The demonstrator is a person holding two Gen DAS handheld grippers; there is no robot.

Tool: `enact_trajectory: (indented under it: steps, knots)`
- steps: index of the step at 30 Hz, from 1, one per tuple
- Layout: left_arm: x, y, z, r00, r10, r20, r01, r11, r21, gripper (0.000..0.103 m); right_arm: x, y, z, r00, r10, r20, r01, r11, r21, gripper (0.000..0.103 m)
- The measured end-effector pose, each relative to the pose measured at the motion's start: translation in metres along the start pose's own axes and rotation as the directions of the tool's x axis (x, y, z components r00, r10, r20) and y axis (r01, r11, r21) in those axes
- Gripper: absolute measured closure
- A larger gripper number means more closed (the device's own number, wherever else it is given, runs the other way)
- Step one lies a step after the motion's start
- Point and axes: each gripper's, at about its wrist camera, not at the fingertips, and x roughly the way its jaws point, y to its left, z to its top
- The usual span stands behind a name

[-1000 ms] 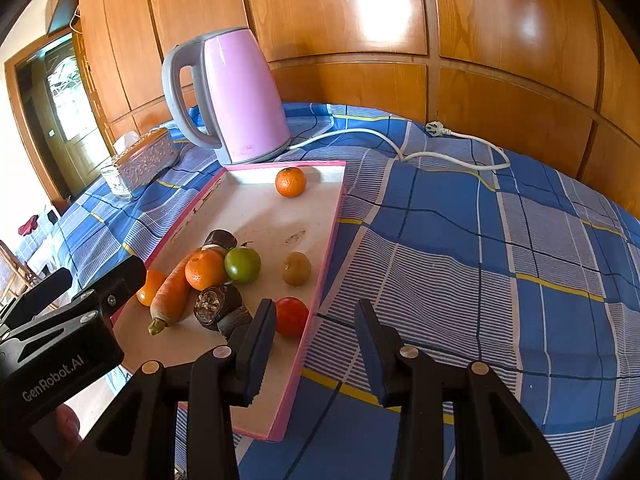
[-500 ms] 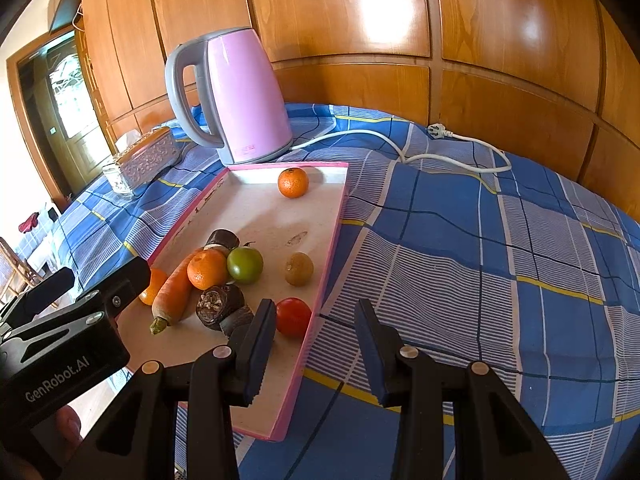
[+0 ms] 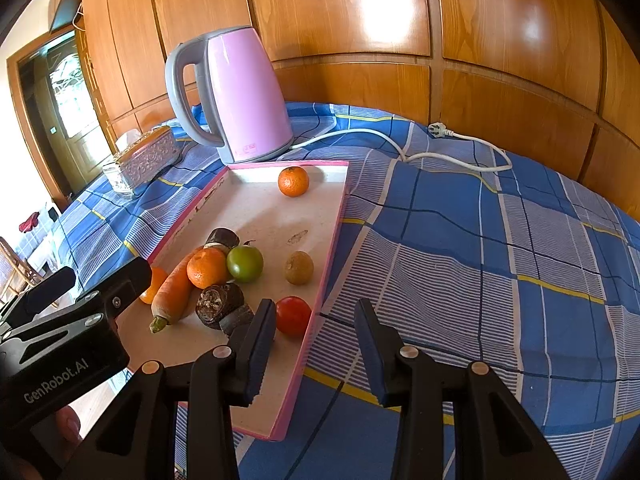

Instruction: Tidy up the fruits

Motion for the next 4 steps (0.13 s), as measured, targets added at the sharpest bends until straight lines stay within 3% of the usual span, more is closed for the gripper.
enact_trajectory:
  steps: [4]
  knots:
    - [0.0021, 0.0010, 0.0004, 1.000, -0.012, -0.010, 0.012, 1.000, -0.010, 0.001, -0.0001, -0.0062, 0.0001, 1.000, 0.003, 0.002, -0.003, 1.000, 0.012, 0.062]
